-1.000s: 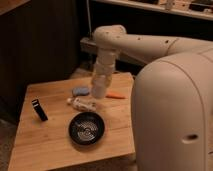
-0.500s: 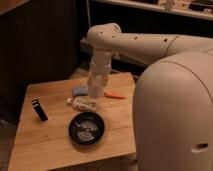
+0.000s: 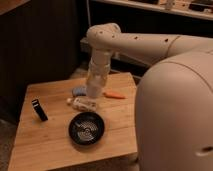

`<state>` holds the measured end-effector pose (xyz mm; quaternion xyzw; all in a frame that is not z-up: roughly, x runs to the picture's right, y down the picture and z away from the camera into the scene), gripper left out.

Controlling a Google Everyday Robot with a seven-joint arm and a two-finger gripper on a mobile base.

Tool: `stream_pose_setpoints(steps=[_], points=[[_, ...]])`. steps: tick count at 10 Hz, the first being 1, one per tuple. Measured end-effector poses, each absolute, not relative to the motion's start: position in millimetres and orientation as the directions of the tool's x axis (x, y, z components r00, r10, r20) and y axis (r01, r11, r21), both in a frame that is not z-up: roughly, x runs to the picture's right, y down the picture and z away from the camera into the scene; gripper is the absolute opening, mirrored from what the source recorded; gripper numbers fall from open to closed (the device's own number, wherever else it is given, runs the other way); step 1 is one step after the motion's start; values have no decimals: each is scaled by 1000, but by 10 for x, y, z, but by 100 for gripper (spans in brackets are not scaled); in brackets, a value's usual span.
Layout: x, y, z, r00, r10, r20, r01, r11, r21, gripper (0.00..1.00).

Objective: Place the ceramic cup over the eraser

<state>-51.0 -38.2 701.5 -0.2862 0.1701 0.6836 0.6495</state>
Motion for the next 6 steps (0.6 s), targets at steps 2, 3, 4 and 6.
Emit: stream_pose_setpoints(steps=[2,3,4,6], points=[[-789,-359,6722,86,800,-594,-978,-46,-204,0],[-974,-305,6502,137,801,-583,-971,-9,-240,0],[-1188,-244,6240,197,800,-567,-960,40,-277,0],[-1537,-215,5900,292,792,-536,-937,123,-327,0]])
